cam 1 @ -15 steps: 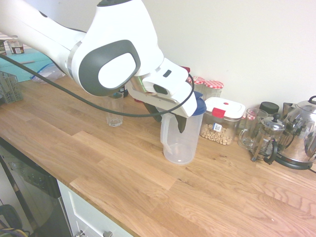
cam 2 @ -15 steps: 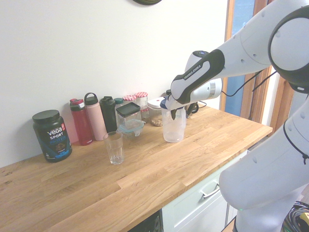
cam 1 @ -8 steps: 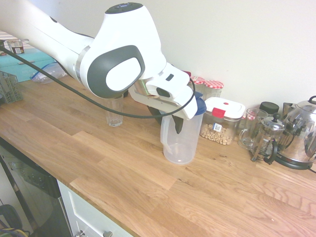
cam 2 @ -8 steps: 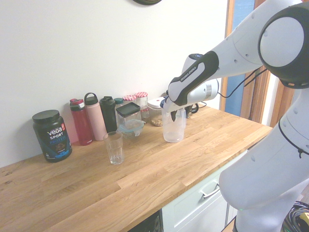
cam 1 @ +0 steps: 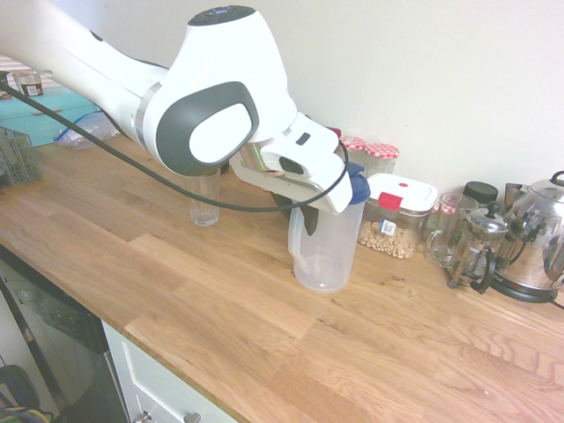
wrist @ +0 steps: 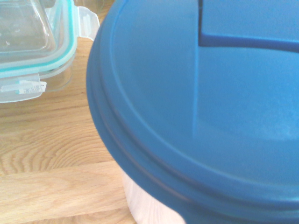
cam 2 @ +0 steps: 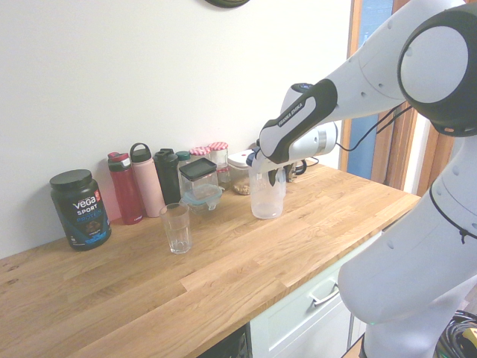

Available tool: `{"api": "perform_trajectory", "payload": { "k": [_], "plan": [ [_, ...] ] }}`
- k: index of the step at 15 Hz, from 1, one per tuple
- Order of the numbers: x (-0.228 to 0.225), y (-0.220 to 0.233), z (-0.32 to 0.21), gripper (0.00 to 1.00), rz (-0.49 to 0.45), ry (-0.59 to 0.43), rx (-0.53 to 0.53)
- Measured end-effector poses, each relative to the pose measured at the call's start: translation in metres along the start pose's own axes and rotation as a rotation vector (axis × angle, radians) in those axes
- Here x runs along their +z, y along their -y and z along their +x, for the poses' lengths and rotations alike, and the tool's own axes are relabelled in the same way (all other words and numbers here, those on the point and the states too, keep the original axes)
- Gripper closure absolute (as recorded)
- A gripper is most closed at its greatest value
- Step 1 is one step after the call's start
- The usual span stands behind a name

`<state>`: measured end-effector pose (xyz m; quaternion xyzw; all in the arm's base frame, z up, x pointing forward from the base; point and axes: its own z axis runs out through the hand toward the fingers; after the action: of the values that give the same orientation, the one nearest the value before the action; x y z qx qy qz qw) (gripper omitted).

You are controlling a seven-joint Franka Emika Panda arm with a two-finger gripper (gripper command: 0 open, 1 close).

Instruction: Pour me some water

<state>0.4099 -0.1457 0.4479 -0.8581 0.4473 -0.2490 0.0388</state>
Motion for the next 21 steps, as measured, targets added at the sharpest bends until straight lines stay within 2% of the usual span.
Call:
{"api": "perform_trajectory", "payload": {
  "k": [7, 9, 11, 15, 21],
  "plan": [
    [-0.006, -0.009, 0.002, 1.0, -0.018, 0.014, 0.018],
    [-0.028, -0.018, 0.003, 1.0, -0.023, 0.041, 0.034],
    [-0.072, -0.028, 0.0, 1.0, -0.013, 0.093, 0.008],
    [-0.152, -0.028, -0.019, 1.0, -0.013, 0.175, -0.168],
    [-0.163, 0.053, -0.069, 1.0, -0.016, 0.277, -0.523]
  ]
}}
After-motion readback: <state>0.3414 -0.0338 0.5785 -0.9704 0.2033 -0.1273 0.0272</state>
